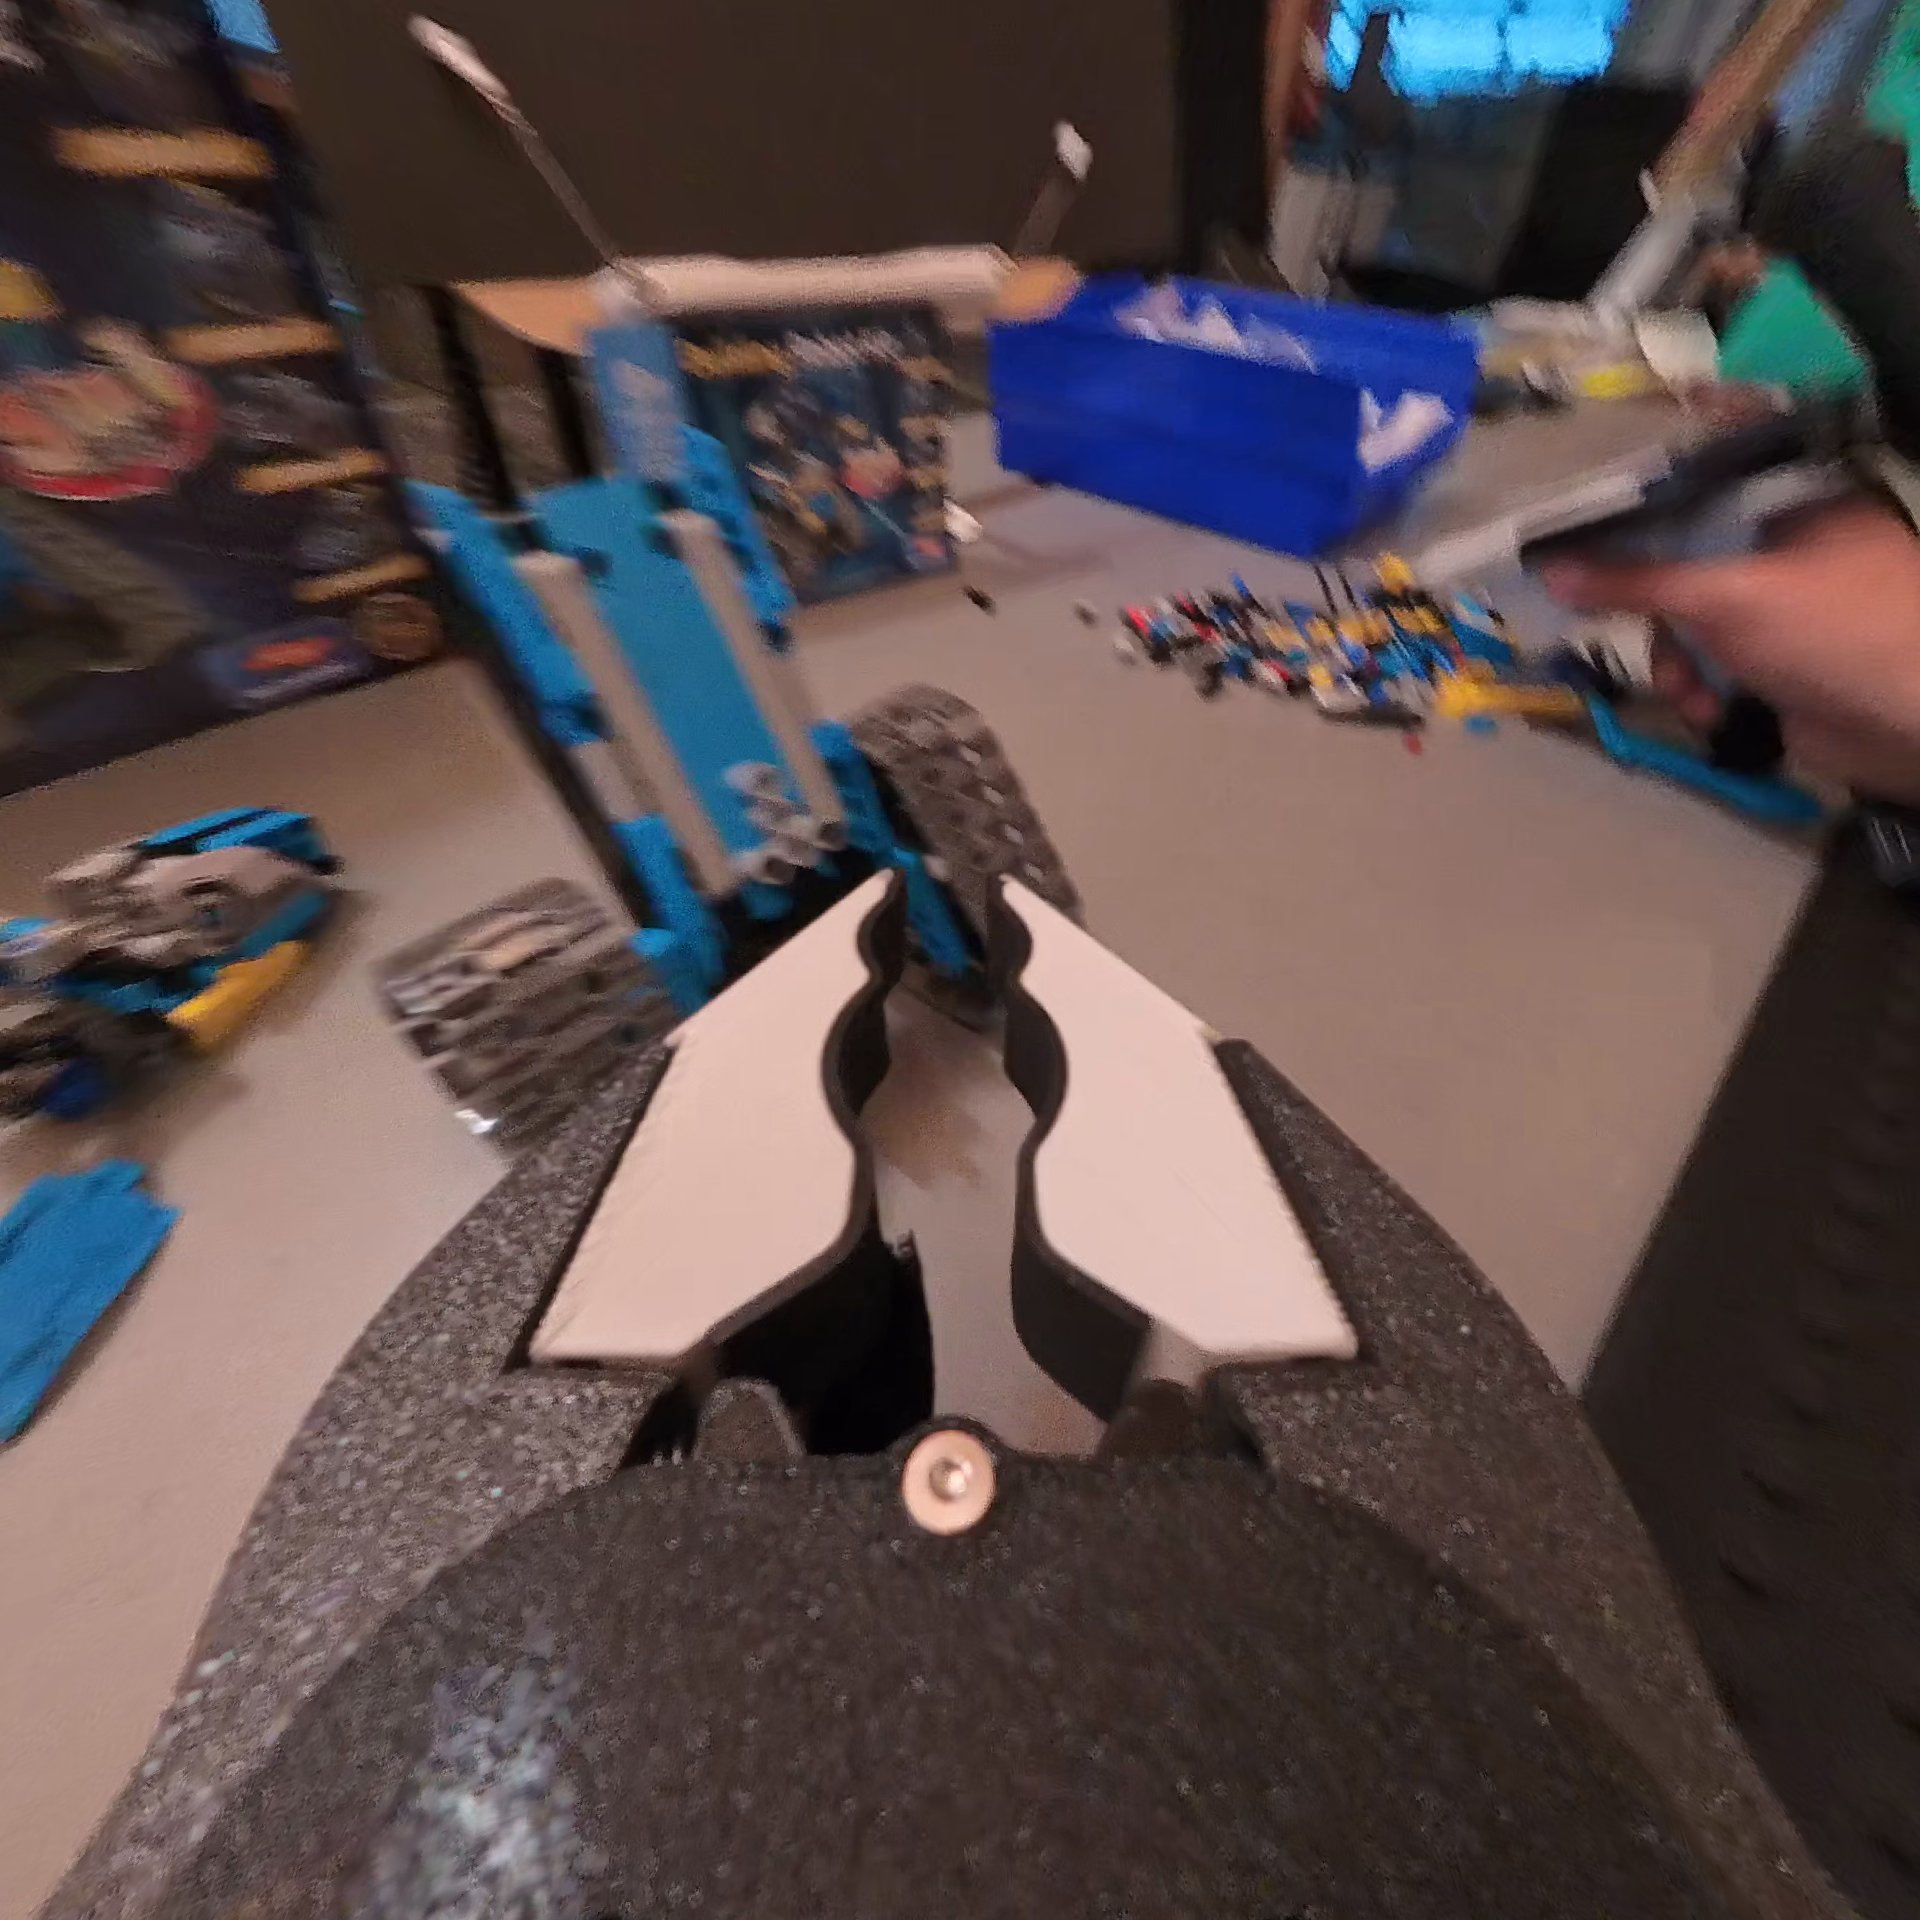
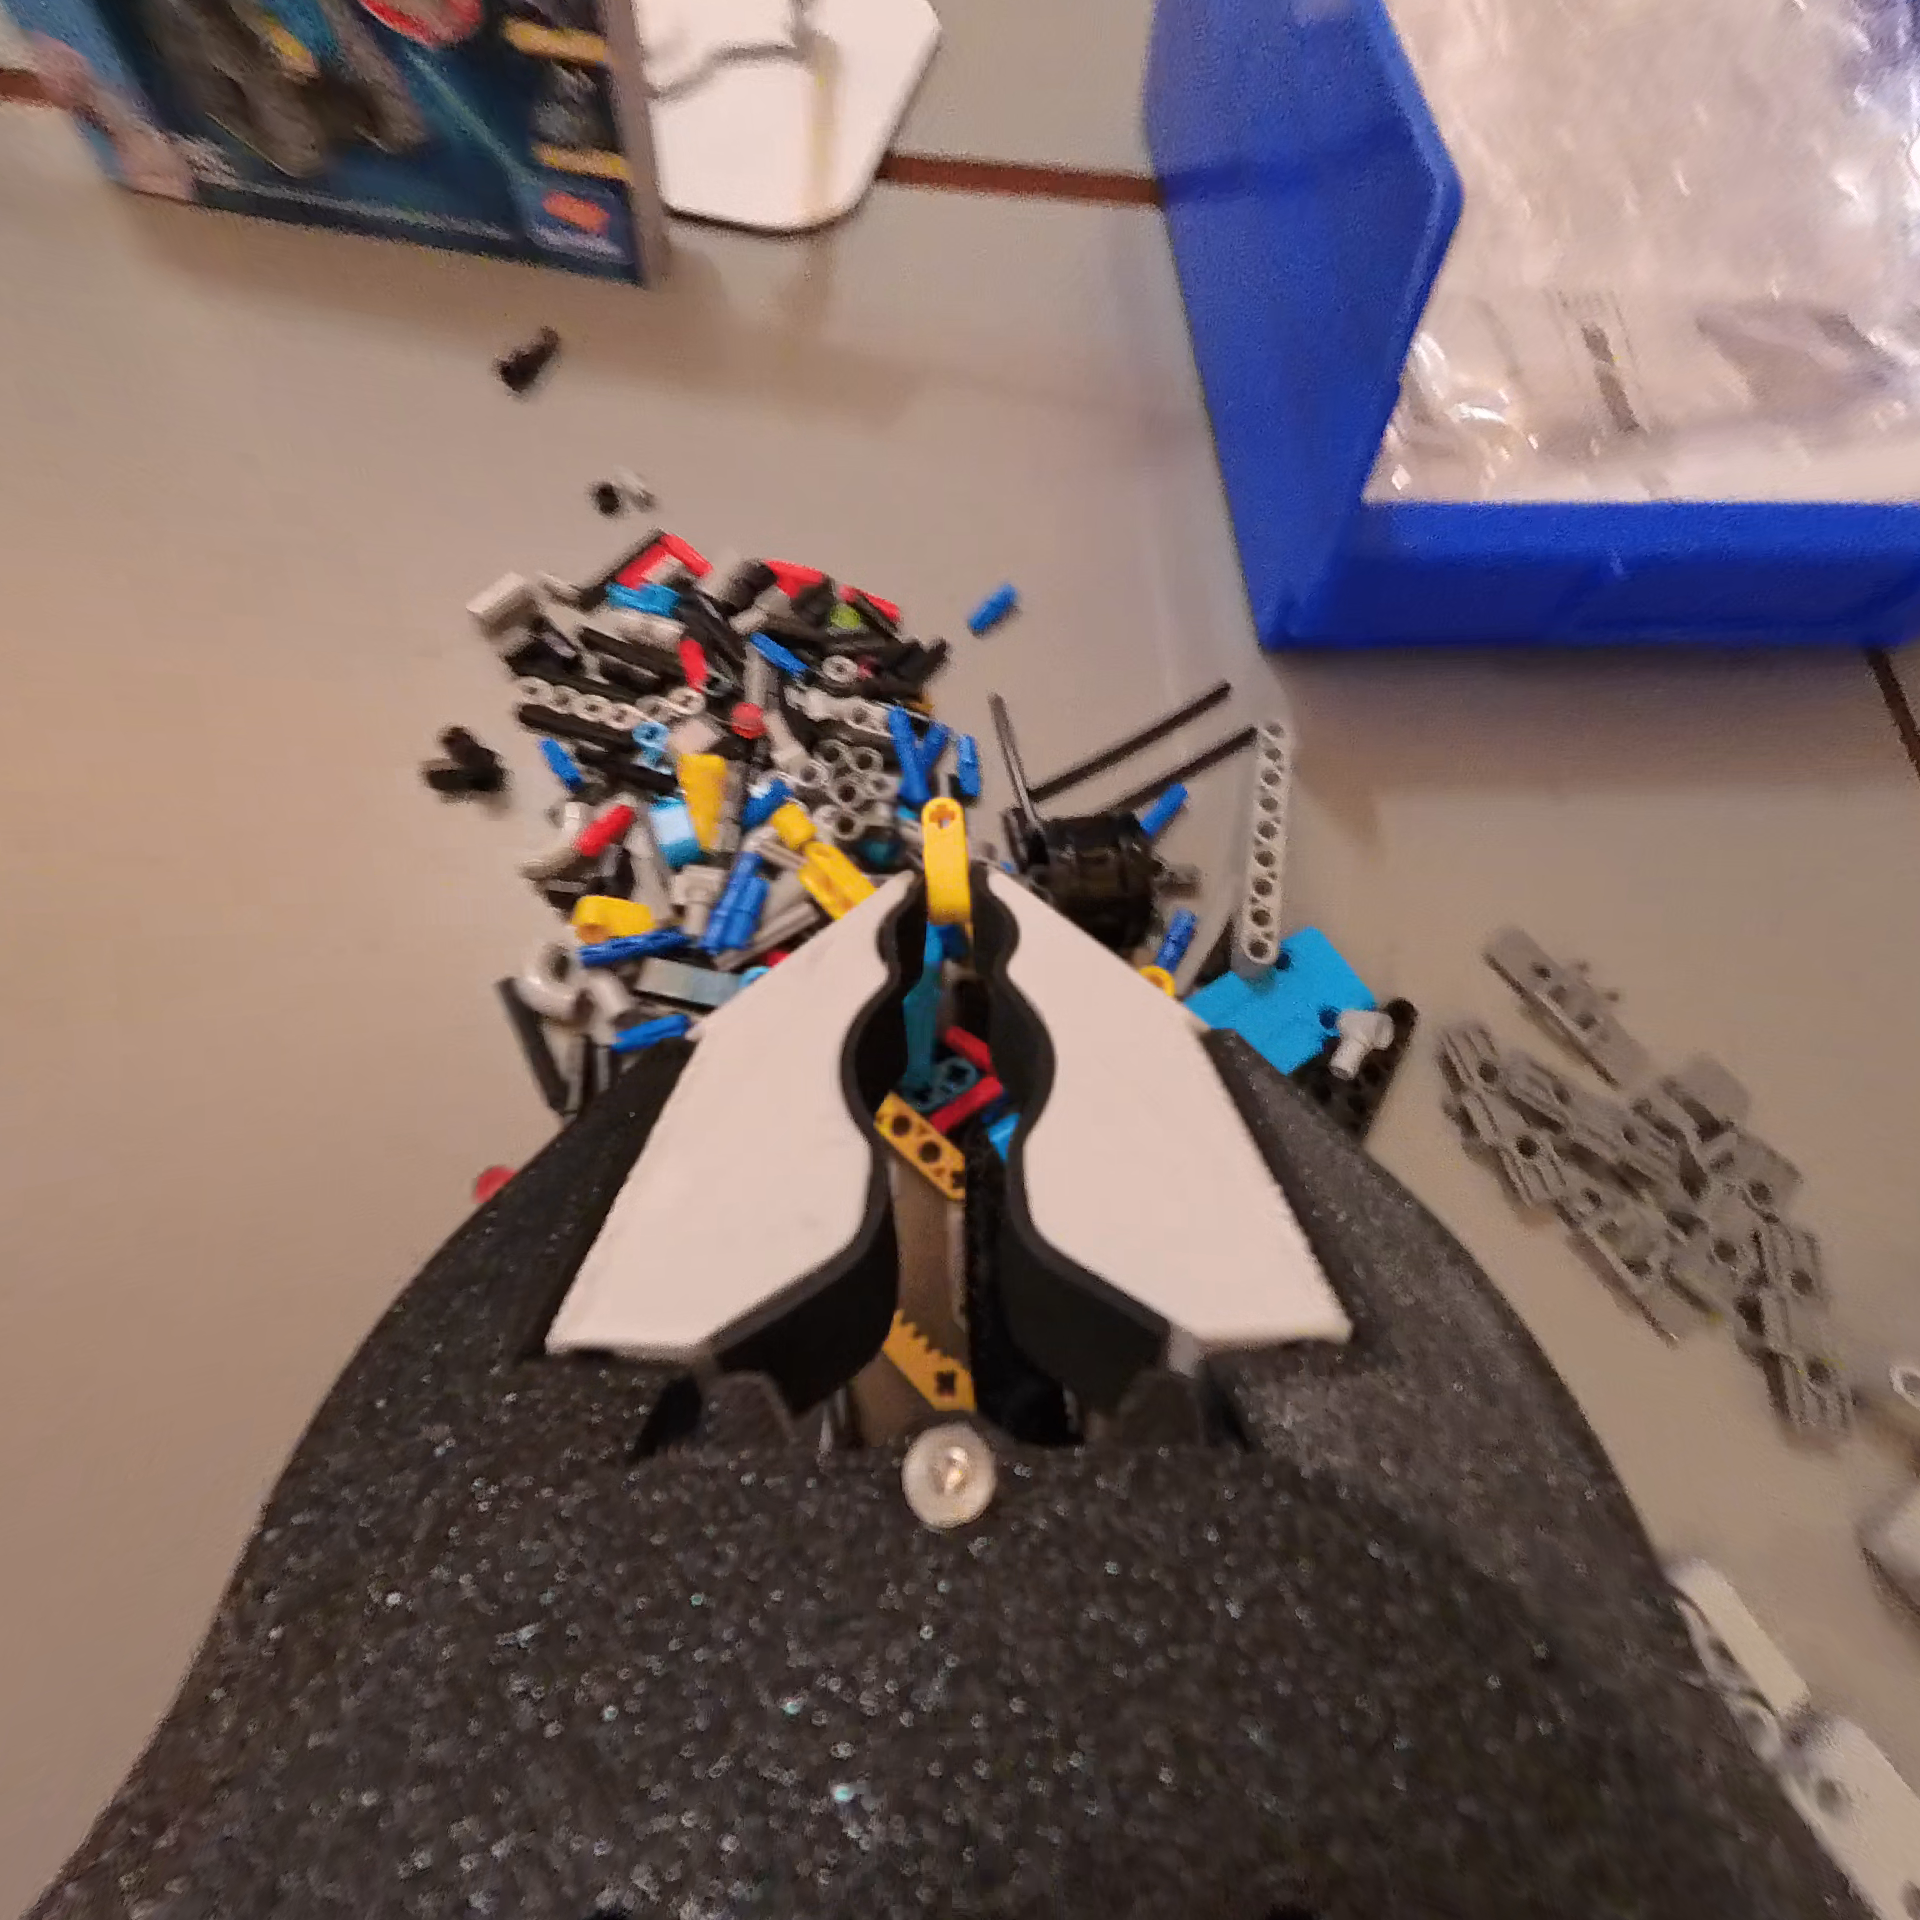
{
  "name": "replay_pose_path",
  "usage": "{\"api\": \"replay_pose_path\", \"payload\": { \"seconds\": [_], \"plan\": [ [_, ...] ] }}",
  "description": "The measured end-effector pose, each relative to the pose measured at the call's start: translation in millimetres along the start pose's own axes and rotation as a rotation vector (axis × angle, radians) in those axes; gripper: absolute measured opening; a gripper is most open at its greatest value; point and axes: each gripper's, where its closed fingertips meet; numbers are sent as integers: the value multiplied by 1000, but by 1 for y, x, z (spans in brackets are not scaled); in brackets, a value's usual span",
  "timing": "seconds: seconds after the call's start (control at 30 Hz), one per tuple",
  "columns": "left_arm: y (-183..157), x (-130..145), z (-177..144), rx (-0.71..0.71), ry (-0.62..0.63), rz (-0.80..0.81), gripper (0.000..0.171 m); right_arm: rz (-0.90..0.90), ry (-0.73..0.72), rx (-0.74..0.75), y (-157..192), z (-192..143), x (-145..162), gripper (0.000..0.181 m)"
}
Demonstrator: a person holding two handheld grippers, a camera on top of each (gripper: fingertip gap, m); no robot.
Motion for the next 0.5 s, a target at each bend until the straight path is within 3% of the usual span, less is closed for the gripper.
{"api": "replay_pose_path", "payload": {
  "seconds": [0.1, 0.13, 0.17, 0.27, 0.4, 0.5],
  "plan": [
    [38, -14, -11, -114, -95, -136, 30, -7, 13, 77, -12, 2, 1, 6],
    [46, -14, -13, -128, -99, -176, 48, -9, 10, 76, -11, 1, 1, 8],
    [55, -9, -14, -153, -78, -209, 61, -10, 10, 75, -11, 1, 2, 15],
    [66, 10, -9, -166, 7, -286, 76, -48, -19, 89, -9, -2, -4, 29],
    [50, 34, 1, -98, 140, -294, 59, -101, -105, 59, 11, -9, -20, 35],
    [27, 40, 4, -21, 191, -220, 34, -110, -191, -101, 60, -21, -34, 36]
  ]
}}
Point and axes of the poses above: each gripper's, where its closed fingertips meet, z out along the fingers, x out of its underside, y = z × x across the jaws, and after that the axes turned 8 degrees about -y, right-handed
